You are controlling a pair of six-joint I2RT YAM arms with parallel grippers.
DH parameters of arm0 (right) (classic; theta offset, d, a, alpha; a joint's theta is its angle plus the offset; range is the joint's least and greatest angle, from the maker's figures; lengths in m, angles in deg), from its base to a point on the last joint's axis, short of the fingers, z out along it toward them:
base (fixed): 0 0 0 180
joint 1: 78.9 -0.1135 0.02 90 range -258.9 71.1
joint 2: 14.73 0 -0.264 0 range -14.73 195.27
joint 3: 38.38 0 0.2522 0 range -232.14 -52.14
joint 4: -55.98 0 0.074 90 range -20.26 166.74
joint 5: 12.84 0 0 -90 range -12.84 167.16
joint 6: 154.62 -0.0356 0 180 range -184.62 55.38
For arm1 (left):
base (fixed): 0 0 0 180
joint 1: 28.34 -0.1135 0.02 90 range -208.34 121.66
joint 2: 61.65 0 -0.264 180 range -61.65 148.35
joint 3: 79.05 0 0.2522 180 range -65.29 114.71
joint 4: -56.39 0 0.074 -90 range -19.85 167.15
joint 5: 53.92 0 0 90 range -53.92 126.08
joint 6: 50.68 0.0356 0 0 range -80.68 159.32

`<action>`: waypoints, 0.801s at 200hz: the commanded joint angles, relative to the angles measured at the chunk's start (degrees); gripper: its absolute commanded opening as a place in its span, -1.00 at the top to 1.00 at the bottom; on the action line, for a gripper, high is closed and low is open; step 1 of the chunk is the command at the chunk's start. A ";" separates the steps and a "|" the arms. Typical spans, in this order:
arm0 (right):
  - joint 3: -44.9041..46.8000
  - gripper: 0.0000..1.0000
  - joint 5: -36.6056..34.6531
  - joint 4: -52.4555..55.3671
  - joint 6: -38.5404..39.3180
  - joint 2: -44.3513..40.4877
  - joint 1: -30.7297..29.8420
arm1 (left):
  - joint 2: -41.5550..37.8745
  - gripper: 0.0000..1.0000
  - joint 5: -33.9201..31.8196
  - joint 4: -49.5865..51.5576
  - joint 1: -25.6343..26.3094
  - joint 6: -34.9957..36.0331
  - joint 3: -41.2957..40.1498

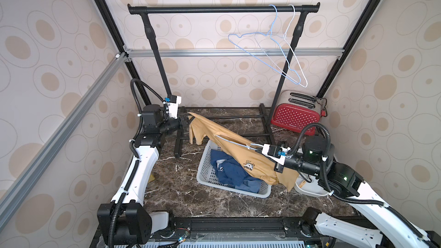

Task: Remove the clothespins securing t-shirts to the hanger
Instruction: Remove the T-shirt from the hanger.

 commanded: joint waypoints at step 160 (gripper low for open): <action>-0.36 1.00 -4.67 -32.35 -18.67 2.57 -1.57 | -2.33 1.00 -6.00 0.15 -1.69 -0.85 -0.27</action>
